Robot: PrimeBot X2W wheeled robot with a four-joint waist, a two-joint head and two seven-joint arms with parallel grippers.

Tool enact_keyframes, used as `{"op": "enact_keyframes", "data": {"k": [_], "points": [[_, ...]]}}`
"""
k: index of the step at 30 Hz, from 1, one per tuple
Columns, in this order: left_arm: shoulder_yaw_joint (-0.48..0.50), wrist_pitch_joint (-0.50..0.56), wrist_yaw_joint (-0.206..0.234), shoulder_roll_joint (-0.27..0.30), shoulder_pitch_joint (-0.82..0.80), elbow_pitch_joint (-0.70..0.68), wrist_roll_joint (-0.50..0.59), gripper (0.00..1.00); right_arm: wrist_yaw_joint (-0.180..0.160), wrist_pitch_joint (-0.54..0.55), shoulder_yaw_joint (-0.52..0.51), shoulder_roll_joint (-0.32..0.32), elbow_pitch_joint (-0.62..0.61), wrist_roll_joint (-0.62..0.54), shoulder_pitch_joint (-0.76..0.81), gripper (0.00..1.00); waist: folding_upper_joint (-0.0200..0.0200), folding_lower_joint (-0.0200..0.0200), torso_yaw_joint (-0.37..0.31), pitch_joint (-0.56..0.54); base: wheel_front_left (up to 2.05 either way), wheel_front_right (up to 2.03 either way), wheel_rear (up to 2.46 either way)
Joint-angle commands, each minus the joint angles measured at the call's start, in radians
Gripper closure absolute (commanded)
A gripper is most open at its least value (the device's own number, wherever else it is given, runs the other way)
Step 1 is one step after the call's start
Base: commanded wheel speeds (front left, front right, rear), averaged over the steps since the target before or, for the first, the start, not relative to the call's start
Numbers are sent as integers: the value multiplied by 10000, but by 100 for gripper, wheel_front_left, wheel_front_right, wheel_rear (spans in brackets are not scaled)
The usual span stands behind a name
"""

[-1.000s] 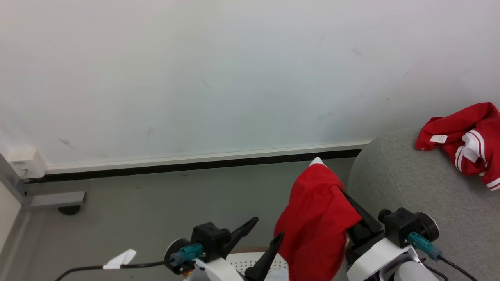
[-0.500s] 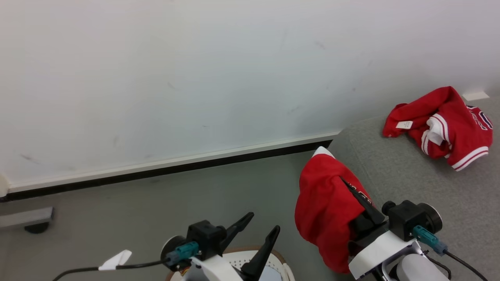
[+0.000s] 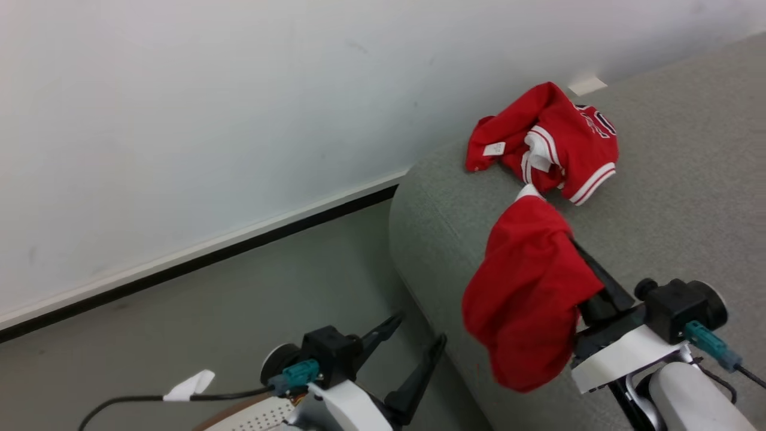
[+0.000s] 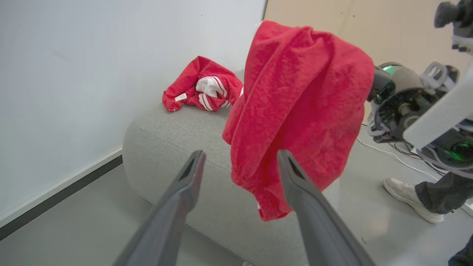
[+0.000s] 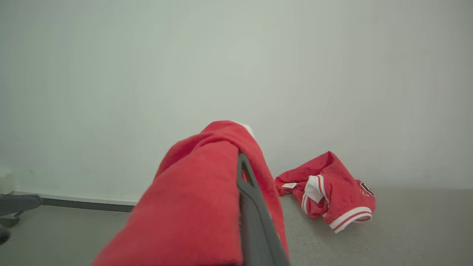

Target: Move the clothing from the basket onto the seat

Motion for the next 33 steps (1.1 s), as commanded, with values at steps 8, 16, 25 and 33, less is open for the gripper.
{"op": "enact_keyframes", "data": {"k": [8, 16, 25, 33], "points": [[-468, 94, -299, -47, -850, 233, 148, 0, -26, -28, -1459, -229, -905, -273, 815, 100, -1, -1, -876, 974, 0, 0, 0], [-568, 226, -245, 165, -1096, 80, 225, 0, -26, -29, -2182, -119, -1321, -123, 678, 100, -1, -1, -998, 1492, 0, 0, 0], [-805, 1123, -284, 523, -2274, -782, 602, 0, -26, -29, -3446, -151, -360, 458, -1908, 100, -1, -1, -65, 3505, 0, 0, 0], [-1112, 1481, -425, 512, -3708, -1004, 851, 0, -26, 219, -4760, -872, 1730, 877, -4898, 100, -1, -1, 967, 5260, 0, 0, 0]]}}
